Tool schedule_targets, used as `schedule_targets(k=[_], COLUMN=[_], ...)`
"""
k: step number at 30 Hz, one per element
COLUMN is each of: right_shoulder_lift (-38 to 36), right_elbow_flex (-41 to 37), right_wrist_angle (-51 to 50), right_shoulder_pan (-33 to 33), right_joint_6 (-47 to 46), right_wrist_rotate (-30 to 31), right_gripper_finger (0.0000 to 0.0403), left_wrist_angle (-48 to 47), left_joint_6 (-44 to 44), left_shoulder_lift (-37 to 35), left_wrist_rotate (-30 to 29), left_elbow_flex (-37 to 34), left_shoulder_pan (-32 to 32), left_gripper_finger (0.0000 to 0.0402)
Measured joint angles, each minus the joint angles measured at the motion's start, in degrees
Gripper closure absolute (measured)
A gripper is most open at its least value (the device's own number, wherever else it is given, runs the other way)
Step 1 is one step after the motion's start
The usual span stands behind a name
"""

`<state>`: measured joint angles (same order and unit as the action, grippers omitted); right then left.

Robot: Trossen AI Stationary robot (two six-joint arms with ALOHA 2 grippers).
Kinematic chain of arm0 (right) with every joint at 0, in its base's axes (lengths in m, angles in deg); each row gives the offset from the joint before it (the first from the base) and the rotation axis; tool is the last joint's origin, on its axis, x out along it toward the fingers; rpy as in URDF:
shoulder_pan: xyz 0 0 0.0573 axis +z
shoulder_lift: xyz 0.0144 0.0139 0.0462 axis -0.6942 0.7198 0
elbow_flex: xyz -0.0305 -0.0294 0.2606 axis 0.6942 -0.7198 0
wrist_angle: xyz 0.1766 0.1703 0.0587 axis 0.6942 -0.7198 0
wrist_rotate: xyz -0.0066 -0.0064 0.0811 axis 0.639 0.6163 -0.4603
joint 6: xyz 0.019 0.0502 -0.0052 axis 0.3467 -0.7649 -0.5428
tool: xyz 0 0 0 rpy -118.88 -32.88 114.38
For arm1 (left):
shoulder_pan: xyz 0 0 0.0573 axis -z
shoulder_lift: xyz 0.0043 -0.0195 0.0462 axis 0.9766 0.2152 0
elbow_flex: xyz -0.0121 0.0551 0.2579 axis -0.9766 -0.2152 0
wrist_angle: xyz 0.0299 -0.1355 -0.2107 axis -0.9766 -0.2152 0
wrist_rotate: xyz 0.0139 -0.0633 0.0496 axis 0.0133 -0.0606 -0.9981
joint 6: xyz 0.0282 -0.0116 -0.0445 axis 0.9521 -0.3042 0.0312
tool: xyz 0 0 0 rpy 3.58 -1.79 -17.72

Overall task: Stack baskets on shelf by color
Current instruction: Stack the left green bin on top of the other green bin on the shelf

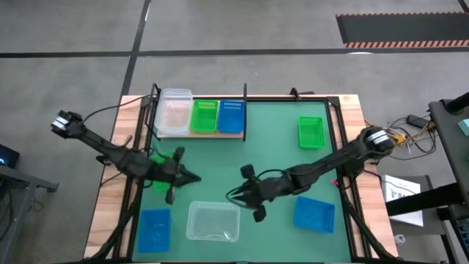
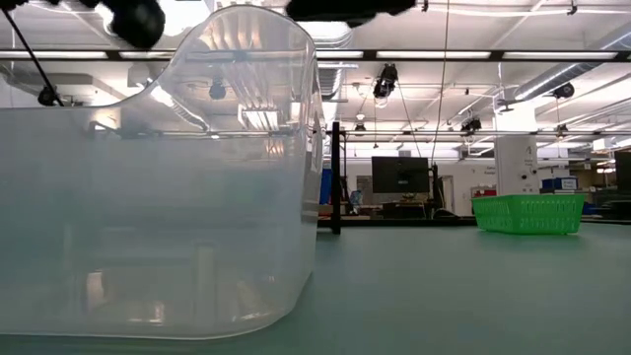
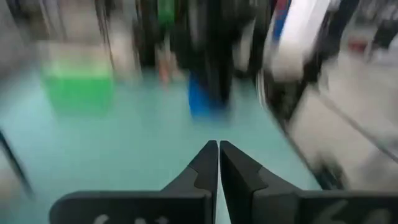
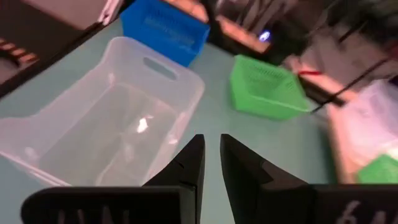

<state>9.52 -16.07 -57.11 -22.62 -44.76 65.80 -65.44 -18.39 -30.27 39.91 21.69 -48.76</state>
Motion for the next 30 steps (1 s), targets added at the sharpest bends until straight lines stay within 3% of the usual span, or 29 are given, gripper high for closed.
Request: schedule_targets(k=[7, 11, 13, 19, 30], right_shoulder_lift=[-9.3, -12.8, -14.2, -16.2, -15.6], right_elbow_flex=[-11.5, -13.9, -14.7, -15.7, -15.7], right_wrist_angle=[9.2, 9.6, 9.6, 9.5, 6.8], right_shoulder_pan=[0.0, 0.0, 0.0, 0.0, 0.0], right_joint_6=[0.7, 1.9, 3.0, 3.9, 2.8], right_wrist_rotate=[0.2, 0.2, 0.2, 0.2, 0.3], right_gripper_finger=[0.036, 0.036, 0.036, 0.036, 0.036], left_wrist_angle=[-55.7, -73.8, -75.7, -75.6, -70.4], left_joint_6=[-42.8, -47.6, -42.2, -34.3, -26.4], left_shoulder_lift=[5.7, 10.1, 12.1, 15.3, 20.3], left_wrist_rotate=[2.7, 11.2, 15.2, 16.5, 14.4], left_elbow_flex=[12.5, 17.7, 18.4, 17.7, 16.0], left_shoulder_pan=[4.7, 4.5, 4.5, 4.6, 4.6], left_gripper_finger=[0.0401, 0.0401, 0.0401, 0.0386, 0.0267])
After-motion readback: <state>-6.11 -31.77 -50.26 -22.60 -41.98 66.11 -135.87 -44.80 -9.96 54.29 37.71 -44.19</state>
